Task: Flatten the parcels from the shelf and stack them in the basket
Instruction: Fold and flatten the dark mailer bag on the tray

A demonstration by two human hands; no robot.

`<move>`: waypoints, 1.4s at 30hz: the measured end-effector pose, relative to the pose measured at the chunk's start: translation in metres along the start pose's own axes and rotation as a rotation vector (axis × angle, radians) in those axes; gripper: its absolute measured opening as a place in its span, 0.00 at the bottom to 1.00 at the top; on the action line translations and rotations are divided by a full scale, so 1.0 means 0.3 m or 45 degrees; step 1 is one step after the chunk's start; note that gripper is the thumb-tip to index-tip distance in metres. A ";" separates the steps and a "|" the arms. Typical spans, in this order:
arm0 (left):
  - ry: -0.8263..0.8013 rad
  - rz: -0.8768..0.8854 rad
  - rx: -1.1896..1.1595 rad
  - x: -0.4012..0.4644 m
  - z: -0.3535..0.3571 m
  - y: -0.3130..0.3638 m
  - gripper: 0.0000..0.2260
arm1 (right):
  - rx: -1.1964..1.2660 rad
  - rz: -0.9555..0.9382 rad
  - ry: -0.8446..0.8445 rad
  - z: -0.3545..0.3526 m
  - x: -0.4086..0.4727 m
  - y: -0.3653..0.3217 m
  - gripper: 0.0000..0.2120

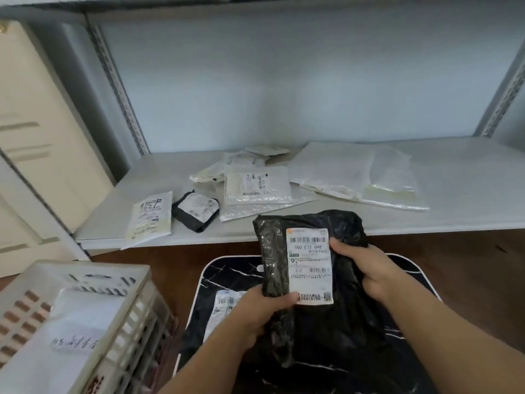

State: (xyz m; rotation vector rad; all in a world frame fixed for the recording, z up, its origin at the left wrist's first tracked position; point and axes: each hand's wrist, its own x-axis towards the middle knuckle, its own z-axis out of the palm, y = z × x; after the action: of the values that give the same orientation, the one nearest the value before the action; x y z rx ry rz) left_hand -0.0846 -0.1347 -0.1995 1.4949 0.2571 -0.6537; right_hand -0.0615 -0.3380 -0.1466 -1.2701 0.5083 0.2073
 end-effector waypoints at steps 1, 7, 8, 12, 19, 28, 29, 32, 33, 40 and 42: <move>-0.016 0.063 0.036 -0.026 -0.026 0.015 0.17 | 0.003 -0.013 -0.003 0.036 -0.013 -0.025 0.11; 0.379 0.442 -0.093 -0.204 -0.265 0.114 0.11 | -0.402 -0.069 -0.384 0.282 -0.130 -0.050 0.16; 0.474 0.474 -0.109 -0.233 -0.329 0.118 0.11 | -0.554 -0.102 -0.442 0.339 -0.147 -0.018 0.15; 0.886 0.578 0.054 -0.347 -0.522 0.118 0.10 | -0.971 -0.581 -0.213 0.587 -0.176 0.113 0.11; 1.541 0.571 0.373 -0.541 -0.830 0.067 0.12 | -1.181 -1.046 -0.100 1.009 -0.249 0.250 0.19; 1.782 0.010 0.027 -0.597 -1.186 -0.362 0.17 | -1.433 -0.989 -0.268 1.282 -0.201 0.537 0.15; 1.820 -0.098 -0.006 -0.607 -1.217 -0.424 0.17 | -1.466 -0.985 -0.302 1.298 -0.197 0.567 0.16; 1.885 -0.274 -0.111 -0.632 -1.262 -0.579 0.15 | -1.758 -1.031 -0.570 1.341 -0.203 0.658 0.17; 1.888 -0.314 -0.170 -0.627 -1.266 -0.624 0.14 | -1.890 -1.026 -0.688 1.362 -0.210 0.696 0.17; 1.685 -0.833 -0.243 -0.580 -1.270 -0.816 0.28 | -2.601 -0.795 -1.324 1.469 -0.243 0.896 0.22; 1.694 -0.891 -0.014 -0.571 -1.268 -0.822 0.38 | -2.726 -0.815 -1.407 1.480 -0.235 0.932 0.23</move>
State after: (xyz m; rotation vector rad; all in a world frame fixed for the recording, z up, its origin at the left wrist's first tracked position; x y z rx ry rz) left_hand -0.2689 0.2890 -0.3462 1.6215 1.8413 -0.0662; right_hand -0.1302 0.1741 -0.2623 -2.8079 -1.5865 0.9464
